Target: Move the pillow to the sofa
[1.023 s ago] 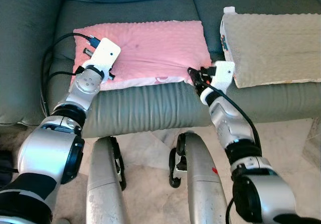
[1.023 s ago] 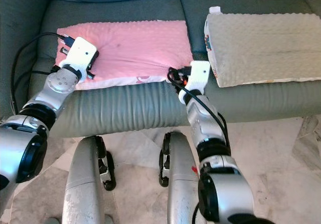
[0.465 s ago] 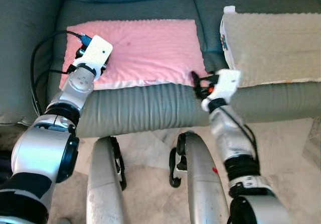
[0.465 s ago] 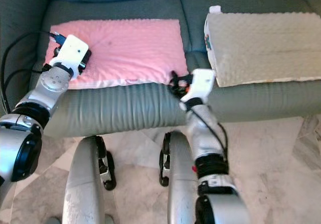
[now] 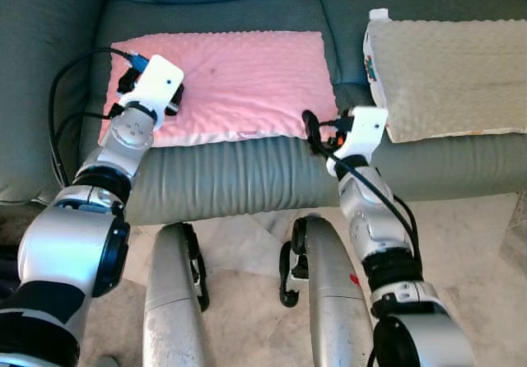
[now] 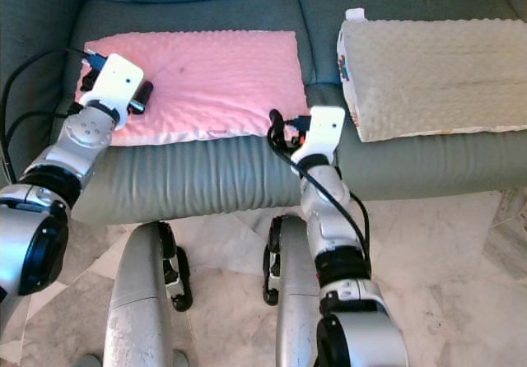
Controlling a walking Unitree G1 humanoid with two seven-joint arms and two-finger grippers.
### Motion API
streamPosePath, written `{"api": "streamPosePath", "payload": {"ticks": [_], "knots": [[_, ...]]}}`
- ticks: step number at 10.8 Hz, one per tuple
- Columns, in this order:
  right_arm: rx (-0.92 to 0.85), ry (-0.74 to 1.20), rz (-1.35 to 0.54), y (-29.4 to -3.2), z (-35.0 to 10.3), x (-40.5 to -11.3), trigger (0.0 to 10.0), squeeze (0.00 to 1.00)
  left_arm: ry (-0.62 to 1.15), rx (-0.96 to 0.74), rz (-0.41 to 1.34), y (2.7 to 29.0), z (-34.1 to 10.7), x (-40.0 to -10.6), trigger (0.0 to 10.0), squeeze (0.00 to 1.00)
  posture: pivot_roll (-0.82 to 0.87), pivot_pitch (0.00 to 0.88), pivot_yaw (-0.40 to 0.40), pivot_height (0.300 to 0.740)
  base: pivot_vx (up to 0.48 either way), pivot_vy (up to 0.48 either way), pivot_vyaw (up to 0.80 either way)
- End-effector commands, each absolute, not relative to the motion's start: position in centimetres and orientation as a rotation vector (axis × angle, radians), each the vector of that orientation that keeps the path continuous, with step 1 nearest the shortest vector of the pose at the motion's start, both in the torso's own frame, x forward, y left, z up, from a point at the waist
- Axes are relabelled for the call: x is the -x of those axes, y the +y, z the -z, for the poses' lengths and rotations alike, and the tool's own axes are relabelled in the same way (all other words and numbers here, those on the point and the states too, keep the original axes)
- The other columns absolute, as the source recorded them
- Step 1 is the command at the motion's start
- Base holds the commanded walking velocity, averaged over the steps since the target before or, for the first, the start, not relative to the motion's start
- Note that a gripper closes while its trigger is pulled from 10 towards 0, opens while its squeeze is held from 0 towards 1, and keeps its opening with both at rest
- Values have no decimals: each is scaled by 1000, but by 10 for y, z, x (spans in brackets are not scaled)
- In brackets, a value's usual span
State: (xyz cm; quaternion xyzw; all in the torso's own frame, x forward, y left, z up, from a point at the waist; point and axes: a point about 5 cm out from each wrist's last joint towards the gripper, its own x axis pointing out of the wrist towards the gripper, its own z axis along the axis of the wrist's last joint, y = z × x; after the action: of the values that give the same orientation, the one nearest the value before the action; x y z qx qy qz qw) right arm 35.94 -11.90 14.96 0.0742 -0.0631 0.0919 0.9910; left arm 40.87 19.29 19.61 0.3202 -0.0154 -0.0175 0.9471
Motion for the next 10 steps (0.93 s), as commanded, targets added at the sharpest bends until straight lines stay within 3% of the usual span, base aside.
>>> {"api": "streamPosePath", "payload": {"ticks": [1,3,7,10], "knots": [[-148,-108,-186,-119,-143,-358,10000,1000,3,-634,28,197,-193,-408,10000,1000,-169,333,20,601,0,0,0],[-153,-107,-206,-117,-144,-362,10000,1000,5,-607,36,195,-195,-409,10000,1000,-152,261,5,601,0,0,0],[-120,-130,-239,-122,-153,-367,10000,1000,-49,-539,25,191,-202,-410,10000,1000,-154,207,-9,601,0,0,0],[-80,-138,-222,-141,-144,-346,10000,1000,-177,-292,32,201,-201,-401,10000,1000,-115,102,-16,601,0,0,0]]}}
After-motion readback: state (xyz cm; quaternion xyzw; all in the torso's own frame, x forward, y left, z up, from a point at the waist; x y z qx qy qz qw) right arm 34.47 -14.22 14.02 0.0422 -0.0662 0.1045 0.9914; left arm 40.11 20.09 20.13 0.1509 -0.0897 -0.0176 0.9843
